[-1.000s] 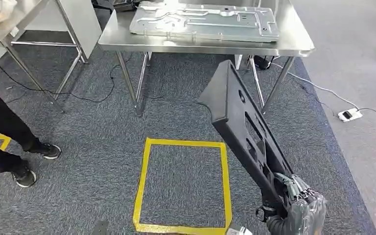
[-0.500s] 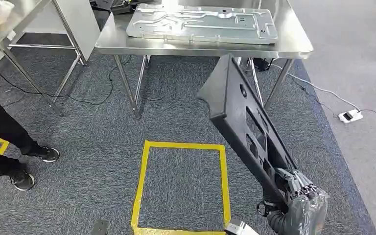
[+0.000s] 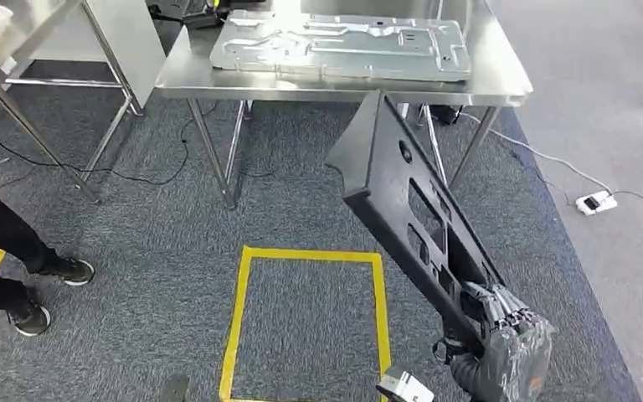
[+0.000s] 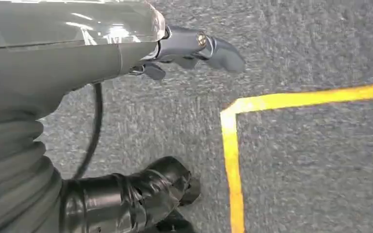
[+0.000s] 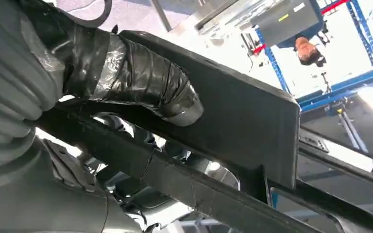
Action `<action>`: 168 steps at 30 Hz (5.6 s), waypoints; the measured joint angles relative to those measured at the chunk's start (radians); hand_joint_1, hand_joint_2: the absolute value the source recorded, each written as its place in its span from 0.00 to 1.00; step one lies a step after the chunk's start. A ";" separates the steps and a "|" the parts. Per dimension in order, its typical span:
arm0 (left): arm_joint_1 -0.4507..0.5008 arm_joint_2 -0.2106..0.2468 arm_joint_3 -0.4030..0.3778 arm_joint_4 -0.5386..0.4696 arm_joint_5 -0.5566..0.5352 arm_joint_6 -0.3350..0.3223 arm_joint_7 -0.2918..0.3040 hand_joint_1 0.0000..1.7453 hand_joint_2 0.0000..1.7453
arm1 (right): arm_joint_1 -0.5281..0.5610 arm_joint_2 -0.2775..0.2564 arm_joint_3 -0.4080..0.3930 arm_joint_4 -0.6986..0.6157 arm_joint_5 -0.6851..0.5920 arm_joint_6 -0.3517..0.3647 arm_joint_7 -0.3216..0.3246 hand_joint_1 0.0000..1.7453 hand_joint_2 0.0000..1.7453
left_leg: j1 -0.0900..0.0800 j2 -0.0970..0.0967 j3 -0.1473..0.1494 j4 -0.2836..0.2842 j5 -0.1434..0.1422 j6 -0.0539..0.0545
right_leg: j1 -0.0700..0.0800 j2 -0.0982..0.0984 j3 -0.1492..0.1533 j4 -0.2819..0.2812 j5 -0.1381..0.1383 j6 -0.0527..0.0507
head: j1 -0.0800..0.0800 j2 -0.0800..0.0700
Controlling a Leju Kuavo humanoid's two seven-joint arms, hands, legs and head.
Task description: Take the parts from the cabinet and place them on the table.
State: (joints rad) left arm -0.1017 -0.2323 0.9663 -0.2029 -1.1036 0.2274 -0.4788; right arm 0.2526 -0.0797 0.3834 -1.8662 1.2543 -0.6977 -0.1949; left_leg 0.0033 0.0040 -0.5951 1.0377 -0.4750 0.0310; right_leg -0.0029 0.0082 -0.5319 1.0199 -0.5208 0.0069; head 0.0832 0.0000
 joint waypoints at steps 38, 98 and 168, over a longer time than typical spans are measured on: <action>0.004 0.002 -0.012 0.000 -0.005 -0.004 0.000 0.00 1.00 | -0.001 -0.006 -0.050 -0.044 0.042 -0.001 0.005 1.00 1.00 | 0.009 -0.001 0.057 -0.025 -0.025 0.021 | -0.014 -0.005 -0.168 0.283 -0.082 0.025 | 0.003 0.000; -0.008 0.000 -0.018 0.000 -0.007 -0.005 0.003 0.00 1.00 | -0.028 -0.018 -0.077 -0.050 0.044 -0.001 0.019 1.00 1.00 | 0.004 -0.007 0.039 -0.028 0.004 0.029 | -0.007 -0.005 -0.003 0.127 -0.073 0.013 | 0.000 0.000; -0.016 0.002 -0.019 0.000 -0.009 0.019 0.006 0.00 1.00 | -0.114 -0.043 -0.087 -0.027 0.012 -0.002 0.012 1.00 1.00 | 0.001 -0.013 0.063 -0.028 -0.018 -0.005 | -0.017 -0.008 -0.076 0.018 0.070 0.020 | -0.001 0.000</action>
State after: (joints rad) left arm -0.1177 -0.2304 0.9468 -0.2029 -1.1128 0.2461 -0.4726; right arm 0.1384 -0.1225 0.2968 -1.8929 1.2661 -0.6992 -0.1827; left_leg 0.0044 -0.0086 -0.5321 1.0102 -0.4934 0.0263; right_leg -0.0199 0.0002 -0.6076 1.0374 -0.4503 0.0273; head 0.0824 -0.0004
